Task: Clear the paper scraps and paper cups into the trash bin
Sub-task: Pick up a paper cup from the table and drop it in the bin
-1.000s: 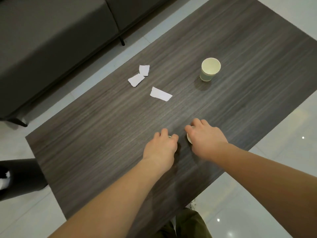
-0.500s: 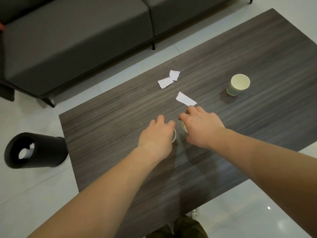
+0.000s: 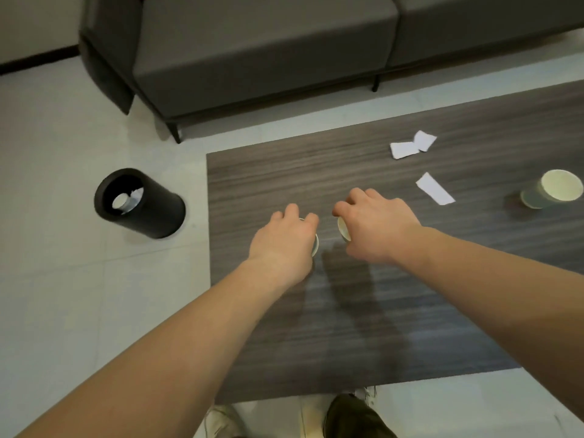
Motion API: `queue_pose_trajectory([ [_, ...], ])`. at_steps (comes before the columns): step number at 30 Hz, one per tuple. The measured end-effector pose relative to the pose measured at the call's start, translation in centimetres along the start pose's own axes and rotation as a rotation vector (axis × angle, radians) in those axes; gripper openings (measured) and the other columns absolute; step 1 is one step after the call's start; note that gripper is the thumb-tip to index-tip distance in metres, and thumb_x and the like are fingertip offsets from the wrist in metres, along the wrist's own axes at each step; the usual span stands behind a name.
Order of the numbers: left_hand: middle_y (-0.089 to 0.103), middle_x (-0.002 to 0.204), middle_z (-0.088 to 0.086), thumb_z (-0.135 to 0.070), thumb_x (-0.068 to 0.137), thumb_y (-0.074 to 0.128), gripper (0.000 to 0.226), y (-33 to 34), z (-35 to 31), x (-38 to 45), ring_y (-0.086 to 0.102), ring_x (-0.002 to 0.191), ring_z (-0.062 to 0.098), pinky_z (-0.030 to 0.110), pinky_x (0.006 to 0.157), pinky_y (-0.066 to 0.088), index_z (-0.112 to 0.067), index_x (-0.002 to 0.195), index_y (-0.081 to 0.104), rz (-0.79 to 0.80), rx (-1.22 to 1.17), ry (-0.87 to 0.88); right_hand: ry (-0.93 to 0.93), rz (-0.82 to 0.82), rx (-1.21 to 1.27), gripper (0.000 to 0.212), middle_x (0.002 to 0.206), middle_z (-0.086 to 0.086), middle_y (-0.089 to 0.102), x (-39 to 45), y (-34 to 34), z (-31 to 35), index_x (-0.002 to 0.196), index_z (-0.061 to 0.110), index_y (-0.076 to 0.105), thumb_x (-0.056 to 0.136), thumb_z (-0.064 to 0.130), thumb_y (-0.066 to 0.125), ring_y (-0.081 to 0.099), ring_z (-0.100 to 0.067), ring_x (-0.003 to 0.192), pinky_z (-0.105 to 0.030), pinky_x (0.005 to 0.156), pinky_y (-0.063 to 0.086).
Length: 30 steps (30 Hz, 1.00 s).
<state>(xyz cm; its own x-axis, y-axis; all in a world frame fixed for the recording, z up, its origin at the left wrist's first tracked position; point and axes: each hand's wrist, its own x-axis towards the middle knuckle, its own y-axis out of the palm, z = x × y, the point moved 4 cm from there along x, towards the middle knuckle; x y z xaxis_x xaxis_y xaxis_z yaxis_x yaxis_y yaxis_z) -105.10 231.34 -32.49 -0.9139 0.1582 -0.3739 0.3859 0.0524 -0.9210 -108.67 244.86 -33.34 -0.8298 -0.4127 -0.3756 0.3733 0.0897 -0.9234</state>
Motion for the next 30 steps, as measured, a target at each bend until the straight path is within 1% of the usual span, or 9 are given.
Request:
queue_pose_trajectory([
  [3, 0.041, 0.121, 0.008, -0.014, 0.085, 0.058, 0.045, 0.2, 3.6, -2.2, 0.045, 0.111, 0.03, 0.04, 0.07, 0.044, -0.02, 0.128, 0.044, 0.0, -0.017, -0.043, -0.062, 0.007, -0.03, 0.053, 0.125, -0.002, 0.046, 0.9, -0.4, 4.1, 0.131, 0.028, 0.044, 0.081, 0.035, 0.063, 0.044, -0.024, 0.119, -0.036, 0.069, 0.036],
  [7, 0.043, 0.12, 0.01, -0.012, 0.085, 0.057, 0.047, 0.0, 9.0, -5.3, 0.046, 0.109, 0.031, 0.042, 0.078, 0.049, -0.018, 0.129, 0.044, -0.014, -0.048, -0.093, -0.136, 0.004, -0.04, 0.054, 0.124, -0.002, 0.046, 1.8, -1.1, 10.1, 0.13, 0.028, 0.045, 0.081, 0.04, 0.063, 0.045, -0.024, 0.118, -0.036, 0.07, 0.036],
  [11, 0.044, 0.118, 0.01, -0.011, 0.084, 0.057, 0.044, 0.1, 14.8, -8.5, 0.047, 0.107, 0.032, 0.039, 0.07, 0.042, -0.018, 0.126, 0.045, -0.036, -0.064, -0.149, -0.201, 0.011, -0.069, 0.055, 0.124, -0.002, 0.046, 2.7, -1.6, 16.8, 0.13, 0.028, 0.045, 0.08, 0.041, 0.063, 0.045, -0.024, 0.118, -0.036, 0.07, 0.037],
  [14, 0.044, 0.117, 0.01, -0.01, 0.085, 0.054, 0.041, 0.3, 19.5, -10.8, 0.047, 0.104, 0.031, 0.038, 0.068, 0.042, -0.018, 0.124, 0.045, -0.045, -0.075, -0.175, -0.232, 0.022, -0.08, 0.055, 0.123, -0.002, 0.046, 3.6, -1.9, 22.0, 0.13, 0.028, 0.045, 0.079, 0.038, 0.063, 0.045, -0.024, 0.117, -0.036, 0.069, 0.038],
  [19, 0.043, 0.115, 0.009, -0.008, 0.085, 0.05, 0.041, 0.7, 27.4, -14.8, 0.046, 0.102, 0.032, 0.039, 0.068, 0.042, -0.018, 0.124, 0.046, -0.036, -0.089, -0.18, -0.23, 0.014, -0.078, 0.053, 0.122, -0.001, 0.047, 5.2, -2.9, 30.7, 0.131, 0.028, 0.044, 0.08, 0.034, 0.059, 0.046, -0.025, 0.116, -0.038, 0.072, 0.043],
  [23, 0.042, 0.112, 0.01, -0.008, 0.085, 0.05, 0.041, 0.1, 33.5, -17.2, 0.046, 0.098, 0.031, 0.037, 0.064, 0.038, -0.016, 0.124, 0.045, -0.048, -0.062, -0.163, -0.215, 0.003, -0.068, 0.055, 0.123, -0.001, 0.047, 6.9, -3.6, 37.3, 0.132, 0.029, 0.044, 0.08, 0.032, 0.06, 0.047, -0.024, 0.115, -0.036, 0.069, 0.041],
  [26, 0.042, 0.109, 0.01, -0.013, 0.085, 0.051, 0.038, 0.2, 37.0, -19.1, 0.044, 0.095, 0.029, 0.036, 0.062, 0.033, -0.016, 0.123, 0.044, -0.037, -0.019, -0.145, -0.2, 0.009, -0.064, 0.055, 0.123, -0.001, 0.047, 7.6, -3.6, 41.2, 0.131, 0.029, 0.044, 0.079, 0.032, 0.06, 0.047, -0.025, 0.113, -0.036, 0.067, 0.041],
  [30, 0.042, 0.107, 0.01, -0.015, 0.086, 0.05, 0.035, 0.9, 40.9, -21.1, 0.043, 0.093, 0.029, 0.036, 0.063, 0.033, -0.015, 0.12, 0.045, -0.05, -0.057, -0.177, -0.205, 0.055, -0.074, 0.058, 0.124, -0.001, 0.046, 8.2, -2.4, 45.3, 0.134, 0.029, 0.041, 0.079, 0.032, 0.059, 0.047, -0.024, 0.115, -0.035, 0.068, 0.042],
])
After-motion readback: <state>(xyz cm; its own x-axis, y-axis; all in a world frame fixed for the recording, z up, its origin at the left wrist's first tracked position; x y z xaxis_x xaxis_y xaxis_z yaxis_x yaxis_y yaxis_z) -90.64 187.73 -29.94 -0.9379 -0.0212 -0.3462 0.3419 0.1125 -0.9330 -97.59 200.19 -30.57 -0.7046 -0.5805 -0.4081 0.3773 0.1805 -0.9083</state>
